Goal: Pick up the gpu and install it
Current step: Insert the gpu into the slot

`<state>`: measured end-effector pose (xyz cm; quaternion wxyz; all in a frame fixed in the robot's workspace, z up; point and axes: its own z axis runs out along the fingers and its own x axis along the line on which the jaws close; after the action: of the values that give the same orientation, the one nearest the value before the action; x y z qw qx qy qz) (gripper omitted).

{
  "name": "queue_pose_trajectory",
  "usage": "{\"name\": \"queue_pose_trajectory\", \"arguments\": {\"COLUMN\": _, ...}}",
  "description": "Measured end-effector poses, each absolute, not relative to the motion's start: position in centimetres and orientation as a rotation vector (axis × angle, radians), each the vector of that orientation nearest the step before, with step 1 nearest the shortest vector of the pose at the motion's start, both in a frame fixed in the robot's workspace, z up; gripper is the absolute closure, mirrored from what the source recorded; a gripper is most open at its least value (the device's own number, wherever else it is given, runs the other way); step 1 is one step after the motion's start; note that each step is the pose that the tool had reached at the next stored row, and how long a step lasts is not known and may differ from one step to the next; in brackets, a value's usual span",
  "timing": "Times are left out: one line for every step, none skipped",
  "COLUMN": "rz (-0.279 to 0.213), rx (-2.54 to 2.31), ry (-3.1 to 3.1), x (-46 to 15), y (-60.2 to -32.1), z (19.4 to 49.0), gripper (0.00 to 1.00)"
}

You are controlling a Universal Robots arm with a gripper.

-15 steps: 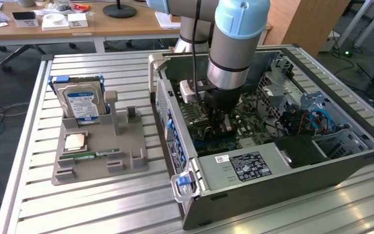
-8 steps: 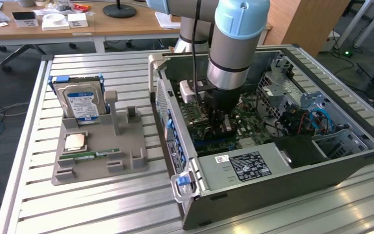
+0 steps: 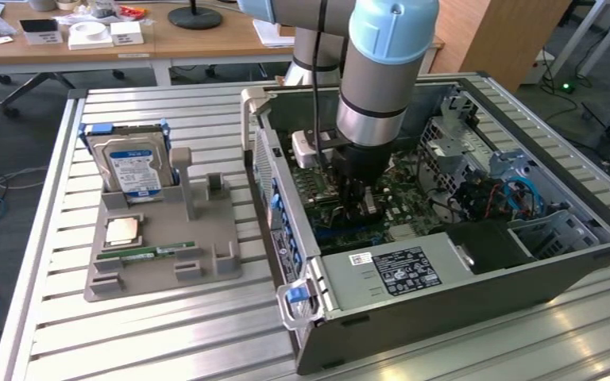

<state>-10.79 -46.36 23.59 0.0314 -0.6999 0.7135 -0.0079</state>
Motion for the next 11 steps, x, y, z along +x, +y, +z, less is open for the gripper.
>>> {"name": "queue_pose_trajectory", "arguments": {"rz": -0.024, "rx": -2.156, "ry": 2.198, "x": -10.79, "y": -46.36, "z": 23.59, "gripper": 0.74}}
{"name": "queue_pose_trajectory", "arguments": {"rz": -0.024, "rx": -2.156, "ry": 2.198, "x": -10.8, "y": -46.36, "z": 23.59, "gripper": 0.74}}
{"name": "queue_pose_trajectory", "arguments": {"rz": -0.024, "rx": -2.155, "ry": 2.198, "x": -10.81, "y": -46.35, "z": 23.59, "gripper": 0.74}}
{"name": "queue_pose_trajectory", "arguments": {"rz": -0.024, "rx": -2.155, "ry": 2.198, "x": -10.81, "y": -46.35, "z": 23.59, "gripper": 0.74}}
{"name": "queue_pose_trajectory", "arguments": {"rz": -0.024, "rx": -2.155, "ry": 2.198, "x": -10.81, "y": -46.35, "z": 23.59, "gripper": 0.74}}
{"name": "queue_pose_trajectory", "arguments": {"rz": -0.024, "rx": -2.155, "ry": 2.198, "x": -10.81, "y": -46.35, "z": 23.59, "gripper": 0.74}}
{"name": "queue_pose_trajectory", "arguments": {"rz": -0.024, "rx": -2.155, "ry": 2.198, "x": -10.81, "y": -46.35, "z": 23.59, "gripper": 0.74}}
{"name": "queue_pose_trajectory", "arguments": {"rz": -0.02, "rx": -2.155, "ry": 2.2, "x": -10.88, "y": -46.33, "z": 23.56, "gripper": 0.73}}
{"name": "queue_pose_trajectory", "arguments": {"rz": -0.023, "rx": -2.153, "ry": 2.199, "x": -10.88, "y": -46.33, "z": 23.53, "gripper": 0.73}}
{"name": "queue_pose_trajectory", "arguments": {"rz": -0.024, "rx": -2.154, "ry": 2.199, "x": -10.85, "y": -46.34, "z": 23.54, "gripper": 0.67}}
{"name": "queue_pose_trajectory", "arguments": {"rz": -0.024, "rx": -2.155, "ry": 2.199, "x": -10.82, "y": -46.35, "z": 23.58, "gripper": 0.61}}
